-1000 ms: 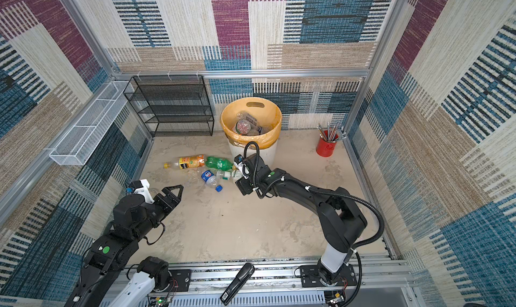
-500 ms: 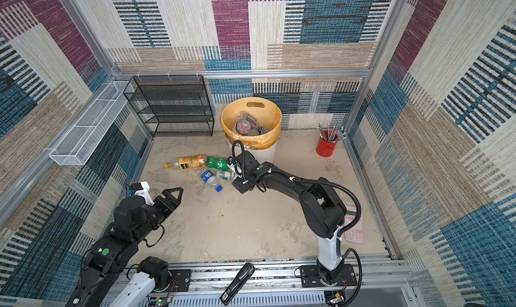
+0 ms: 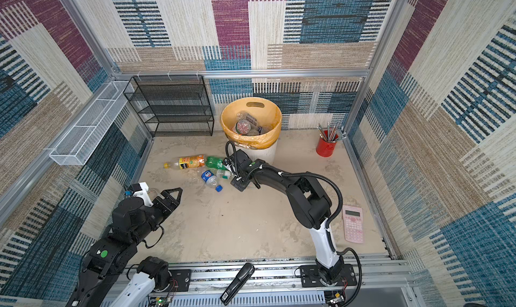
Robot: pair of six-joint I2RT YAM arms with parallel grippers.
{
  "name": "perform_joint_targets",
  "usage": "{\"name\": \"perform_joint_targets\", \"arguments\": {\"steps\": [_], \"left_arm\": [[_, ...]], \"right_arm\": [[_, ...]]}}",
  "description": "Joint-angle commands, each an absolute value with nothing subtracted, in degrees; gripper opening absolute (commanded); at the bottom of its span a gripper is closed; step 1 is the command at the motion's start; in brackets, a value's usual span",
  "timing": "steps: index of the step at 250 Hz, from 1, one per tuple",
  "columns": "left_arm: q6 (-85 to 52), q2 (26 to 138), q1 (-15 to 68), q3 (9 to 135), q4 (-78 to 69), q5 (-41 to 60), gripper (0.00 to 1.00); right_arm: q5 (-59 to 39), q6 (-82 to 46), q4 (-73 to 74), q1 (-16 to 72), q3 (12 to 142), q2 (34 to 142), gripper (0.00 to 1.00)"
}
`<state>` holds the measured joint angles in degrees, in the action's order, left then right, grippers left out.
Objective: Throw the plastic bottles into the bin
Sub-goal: 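Lower the right gripper onto the clear green-label tea bottle and close it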
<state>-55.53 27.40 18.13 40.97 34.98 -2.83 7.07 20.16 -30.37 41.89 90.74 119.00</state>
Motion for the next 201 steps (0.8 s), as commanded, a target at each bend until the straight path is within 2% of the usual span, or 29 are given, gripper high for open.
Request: {"name": "perform_joint_targets", "arguments": {"steps": [1,67,129,201], "left_arm": [[-56.07,27.40,18.11,40.69,36.01,-3.48,0.84],[-55.97,26.99,18.11,40.78,36.06,-3.78,0.84],[-56.14,27.38,18.08,40.47,35.41,-3.65,0.84],[-56.34,28.31,18.06,39.96,34.04,-2.74,0.84]], "right_arm": [[6.86,21.09,-31.68,41.79,91.50,120.63,0.83],[2.57,17.73,-34.71,41.79,91.52,122.01,0.72],[-2.03,12.00,-31.07,41.79,85.60,113.88,0.61],[-4.82,8.07,-29.44,41.87,79.55,109.90,0.58]]}}
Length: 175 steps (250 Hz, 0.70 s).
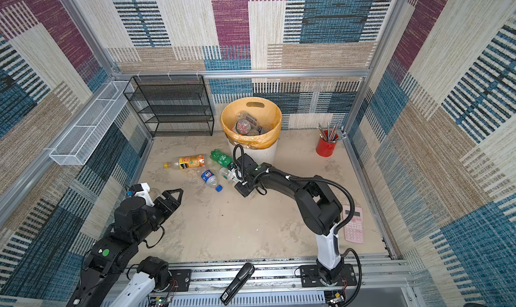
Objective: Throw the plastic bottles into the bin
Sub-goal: 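Lower the right gripper onto the clear green-label tea bottle and close it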
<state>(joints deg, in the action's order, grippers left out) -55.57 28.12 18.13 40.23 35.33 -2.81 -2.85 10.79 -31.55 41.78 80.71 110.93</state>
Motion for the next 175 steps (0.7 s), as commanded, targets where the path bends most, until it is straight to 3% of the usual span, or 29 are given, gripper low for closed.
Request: {"name": "perform_joint_targets", "arguments": {"steps": [1,143,175], "left_arm": [[-56.34,28.30,18.08,39.93,34.02,-2.69,0.84],[-55.90,28.13,18.11,39.95,33.96,-2.83,0.84],[-55.81,27.85,18.10,39.83,34.15,-2.90,0.84]], "right_arm": [[-4.83,8.04,-29.40,41.90,79.50,109.88,0.58],[-3.91,4.04,-29.22,44.03,71.62,105.51,0.81],[-4.30,3.71,-30.17,44.03,73.08,105.73,0.78]]}}
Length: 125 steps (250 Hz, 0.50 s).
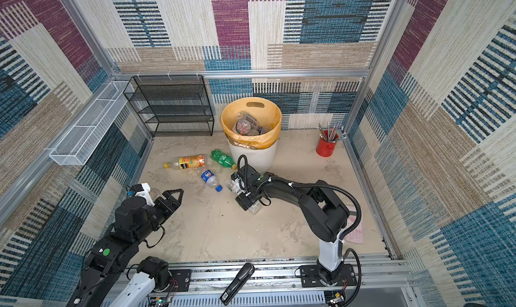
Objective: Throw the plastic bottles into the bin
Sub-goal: 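Lower the right gripper onto the clear green-label tea bottle and close it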
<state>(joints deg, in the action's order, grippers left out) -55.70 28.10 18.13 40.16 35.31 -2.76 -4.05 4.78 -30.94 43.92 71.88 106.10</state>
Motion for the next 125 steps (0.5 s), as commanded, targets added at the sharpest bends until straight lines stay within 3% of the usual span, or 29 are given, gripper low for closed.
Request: {"name": "perform_joint_targets", "arguments": {"steps": [1,65,125], "left_arm": [[-55.81,27.81,18.10,39.82,34.21,-2.85,0.84],[-55.82,26.71,18.06,39.73,35.26,-3.46,0.84],[-56.06,26.38,18.11,39.38,35.02,-3.48,0.84]], "right_arm": [[-4.35,3.70,-30.20,44.03,73.15,105.77,0.78],[-5.49,2.09,-31.55,44.03,73.27,106.26,0.64],[-5.38,0.23,-31.22,44.03,71.41,103.42,0.60]]}}
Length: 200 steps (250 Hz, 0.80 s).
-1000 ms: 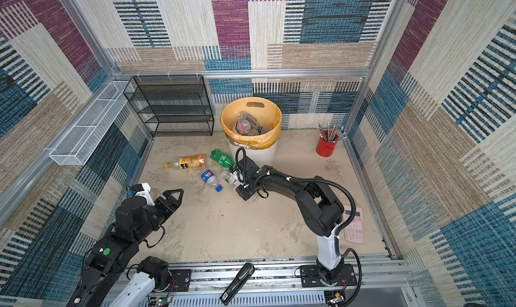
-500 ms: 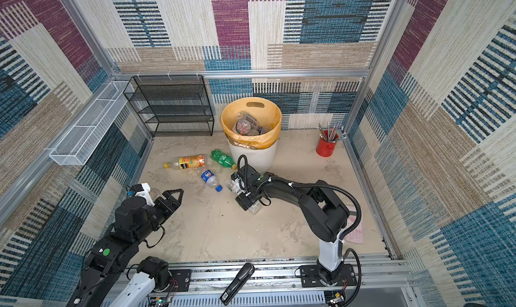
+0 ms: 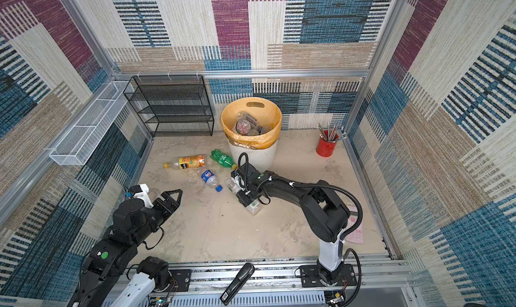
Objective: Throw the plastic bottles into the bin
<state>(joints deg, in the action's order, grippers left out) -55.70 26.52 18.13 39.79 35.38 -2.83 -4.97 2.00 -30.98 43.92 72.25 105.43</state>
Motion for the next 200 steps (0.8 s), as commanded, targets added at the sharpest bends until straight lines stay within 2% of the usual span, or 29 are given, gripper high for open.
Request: {"name": "perform_joint_targets", "arguments": {"steps": [1,42,96,145,200], "left_arm": [[-56.07,26.37,18.11,39.38,35.00,-3.45,0.84],[-55.99,26.84,18.10,39.47,34.46,-3.38,0.84],[-55.81,28.41,18.10,39.79,33.23,-3.10,0.84],[-54.74,31.61,18.11,41.20,31.75,-2.12,0.84],[-54.23,34.49,18.11,42.58,29.95,-1.83,0.84]], "right_arm": [[-5.41,0.16,-31.17,44.03,71.35,103.30,0.60],[-9.03,-5.61,-26.47,43.95,65.89,94.72,0.60],[-14.89,-22.04,-11.25,43.90,48.20,77.75,0.59],[-12.17,-35.07,-0.24,42.91,32.31,60.91,0.58],[-4.64,-44.62,2.14,41.92,21.75,42.16,0.58]]}}
